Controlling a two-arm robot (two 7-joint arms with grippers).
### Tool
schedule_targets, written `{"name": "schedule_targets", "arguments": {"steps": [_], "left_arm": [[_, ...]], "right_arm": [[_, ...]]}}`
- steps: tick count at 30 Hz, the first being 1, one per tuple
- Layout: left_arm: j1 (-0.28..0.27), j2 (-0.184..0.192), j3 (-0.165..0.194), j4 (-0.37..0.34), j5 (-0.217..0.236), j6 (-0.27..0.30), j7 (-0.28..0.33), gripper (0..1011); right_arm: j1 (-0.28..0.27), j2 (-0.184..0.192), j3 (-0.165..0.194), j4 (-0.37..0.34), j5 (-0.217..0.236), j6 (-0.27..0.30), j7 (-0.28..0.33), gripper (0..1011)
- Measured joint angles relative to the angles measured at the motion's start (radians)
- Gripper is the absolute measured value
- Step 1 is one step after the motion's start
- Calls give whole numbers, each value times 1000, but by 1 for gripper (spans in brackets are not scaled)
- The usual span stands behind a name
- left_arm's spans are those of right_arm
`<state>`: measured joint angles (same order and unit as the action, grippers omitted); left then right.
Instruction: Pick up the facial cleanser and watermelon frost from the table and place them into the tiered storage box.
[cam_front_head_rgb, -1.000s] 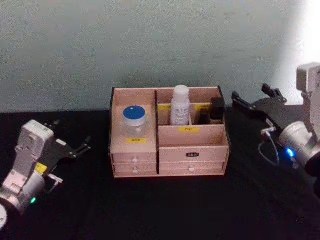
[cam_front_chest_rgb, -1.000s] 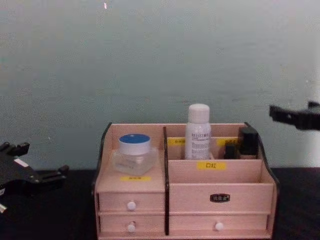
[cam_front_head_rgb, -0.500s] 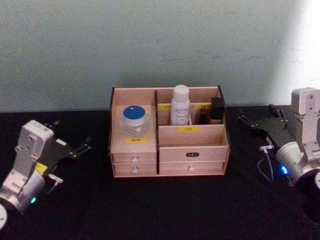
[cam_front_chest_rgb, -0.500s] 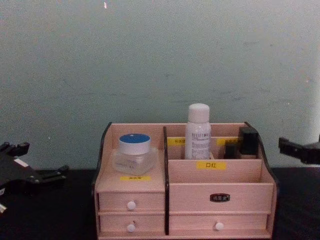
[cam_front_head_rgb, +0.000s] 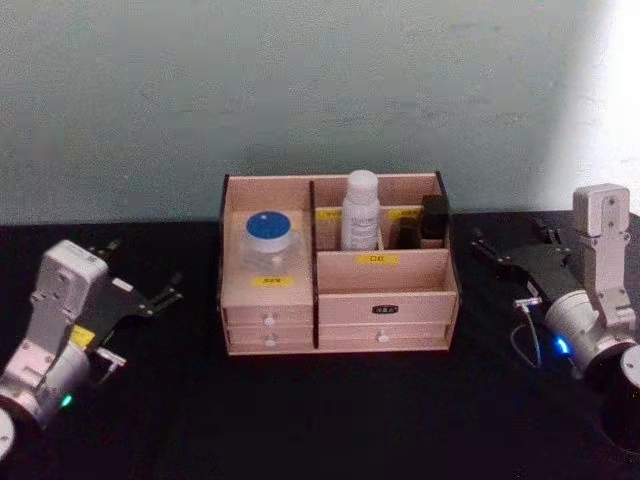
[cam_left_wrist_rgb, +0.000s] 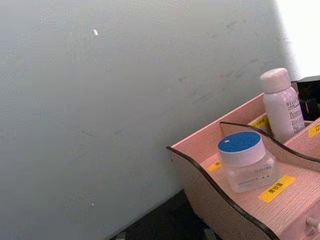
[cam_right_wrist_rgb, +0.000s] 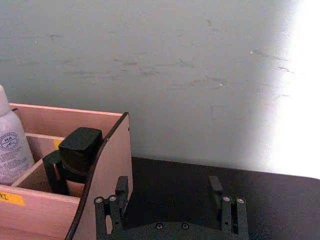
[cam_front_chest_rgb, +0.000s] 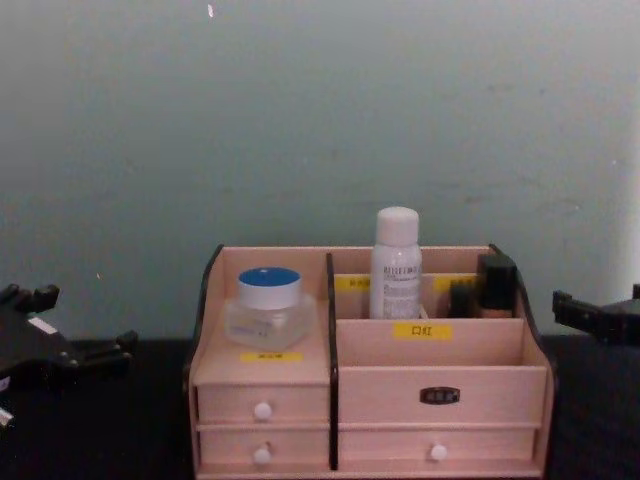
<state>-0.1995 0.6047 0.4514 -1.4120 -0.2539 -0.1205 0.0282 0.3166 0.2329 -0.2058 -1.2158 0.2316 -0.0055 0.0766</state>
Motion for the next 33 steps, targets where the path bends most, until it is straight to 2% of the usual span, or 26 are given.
{"name": "schedule_targets", "arguments": {"steps": [33], "left_arm": [[0, 0, 0, 0, 0, 0, 0, 1001]], "right_arm": [[0, 2, -2, -4, 3, 1, 1, 1002]]}}
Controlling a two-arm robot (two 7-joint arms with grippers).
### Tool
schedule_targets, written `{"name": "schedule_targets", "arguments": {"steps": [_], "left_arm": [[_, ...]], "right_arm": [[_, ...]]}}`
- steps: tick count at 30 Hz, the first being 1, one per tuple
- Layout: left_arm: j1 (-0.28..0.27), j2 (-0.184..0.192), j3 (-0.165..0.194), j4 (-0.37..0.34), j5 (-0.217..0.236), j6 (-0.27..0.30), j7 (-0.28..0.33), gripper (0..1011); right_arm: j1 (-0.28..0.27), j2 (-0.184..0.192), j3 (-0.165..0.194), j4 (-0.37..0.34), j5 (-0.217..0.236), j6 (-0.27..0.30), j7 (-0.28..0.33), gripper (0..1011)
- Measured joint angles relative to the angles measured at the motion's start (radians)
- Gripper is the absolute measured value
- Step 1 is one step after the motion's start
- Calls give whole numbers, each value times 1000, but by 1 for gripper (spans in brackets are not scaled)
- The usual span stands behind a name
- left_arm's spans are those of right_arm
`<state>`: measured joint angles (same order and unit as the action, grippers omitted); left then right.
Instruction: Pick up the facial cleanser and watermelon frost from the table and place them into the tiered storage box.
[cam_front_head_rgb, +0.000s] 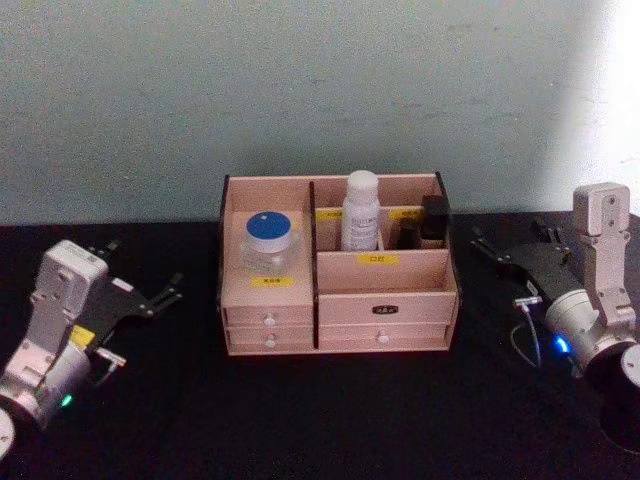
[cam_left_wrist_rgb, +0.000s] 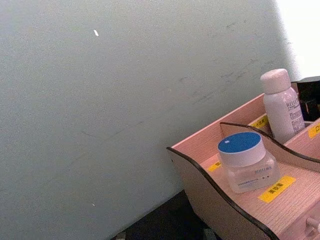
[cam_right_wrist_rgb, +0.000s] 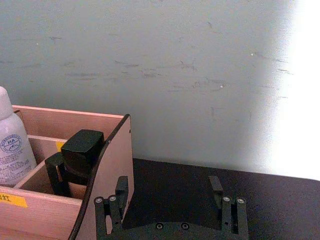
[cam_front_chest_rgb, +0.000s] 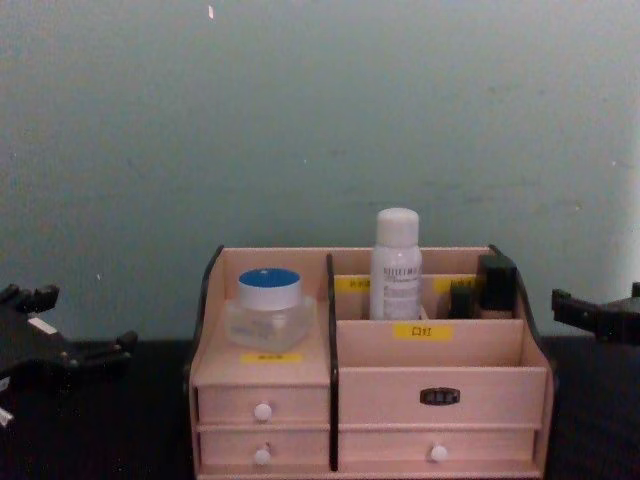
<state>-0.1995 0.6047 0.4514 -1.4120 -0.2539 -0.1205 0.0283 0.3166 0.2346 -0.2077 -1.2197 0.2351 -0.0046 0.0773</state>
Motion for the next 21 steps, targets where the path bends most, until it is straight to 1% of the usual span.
{"name": "schedule_targets", "arguments": {"steps": [21], "left_arm": [[0, 0, 0, 0, 0, 0, 0, 1001]], "right_arm": [[0, 0, 0, 0, 0, 0, 0, 1003]]}}
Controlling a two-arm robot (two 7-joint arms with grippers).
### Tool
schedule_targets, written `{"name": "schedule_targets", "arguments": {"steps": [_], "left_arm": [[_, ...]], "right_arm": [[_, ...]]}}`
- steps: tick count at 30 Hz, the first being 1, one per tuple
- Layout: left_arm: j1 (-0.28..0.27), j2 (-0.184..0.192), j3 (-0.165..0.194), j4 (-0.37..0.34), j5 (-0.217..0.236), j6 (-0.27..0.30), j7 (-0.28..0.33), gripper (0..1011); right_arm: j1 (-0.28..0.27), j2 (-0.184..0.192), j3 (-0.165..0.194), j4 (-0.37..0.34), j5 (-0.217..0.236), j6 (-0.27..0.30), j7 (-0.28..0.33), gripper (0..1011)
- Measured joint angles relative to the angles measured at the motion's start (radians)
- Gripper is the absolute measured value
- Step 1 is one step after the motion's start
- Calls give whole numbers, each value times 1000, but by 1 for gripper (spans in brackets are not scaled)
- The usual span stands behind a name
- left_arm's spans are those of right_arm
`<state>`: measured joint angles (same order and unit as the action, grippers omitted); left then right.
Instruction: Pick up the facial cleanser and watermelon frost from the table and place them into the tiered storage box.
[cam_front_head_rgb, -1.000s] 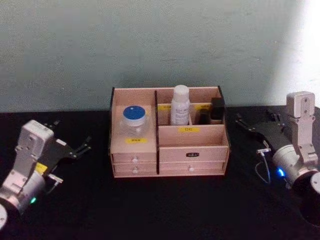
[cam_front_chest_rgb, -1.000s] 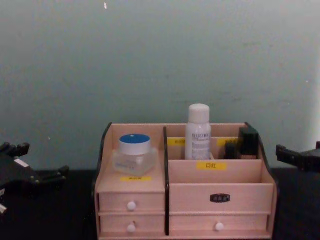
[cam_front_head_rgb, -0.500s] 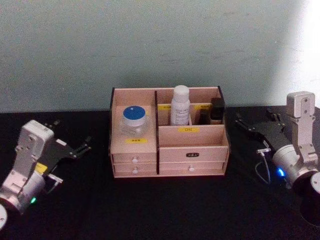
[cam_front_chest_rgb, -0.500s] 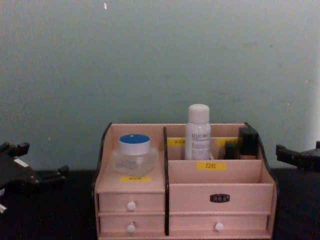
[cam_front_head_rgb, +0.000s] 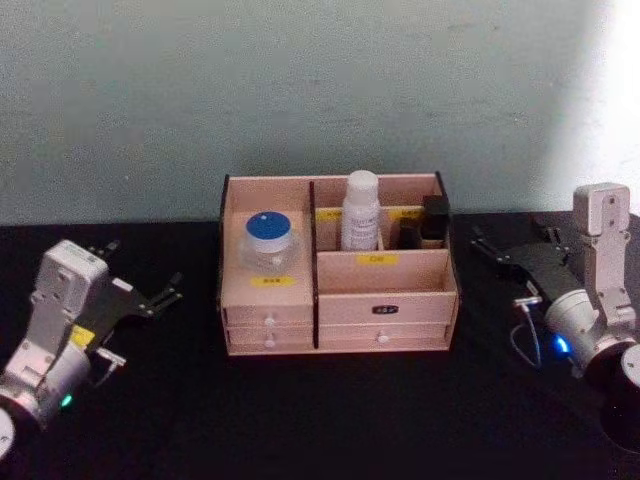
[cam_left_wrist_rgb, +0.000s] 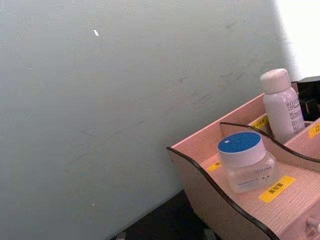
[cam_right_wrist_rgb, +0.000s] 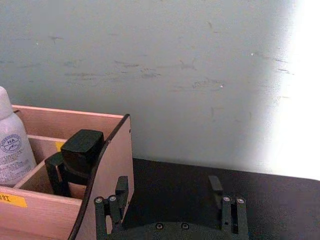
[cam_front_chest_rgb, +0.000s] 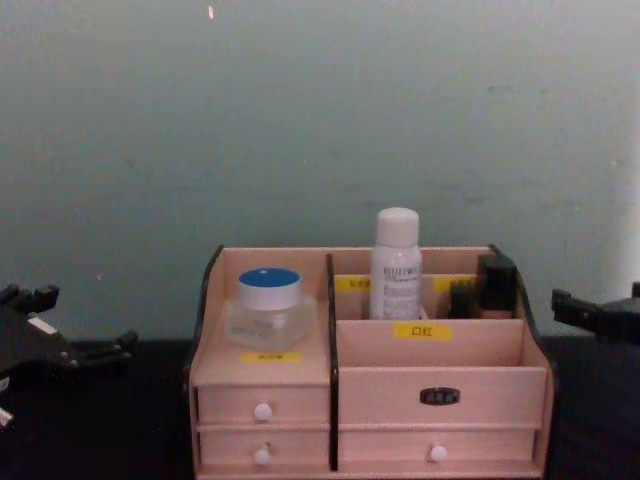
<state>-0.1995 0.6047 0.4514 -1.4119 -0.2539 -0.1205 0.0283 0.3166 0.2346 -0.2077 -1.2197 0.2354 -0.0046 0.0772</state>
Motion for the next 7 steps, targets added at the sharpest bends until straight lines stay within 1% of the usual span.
{"name": "schedule_targets", "arguments": {"steps": [7], "left_arm": [[0, 0, 0, 0, 0, 0, 0, 1002]], "right_arm": [[0, 0, 0, 0, 0, 0, 0, 1003]]}}
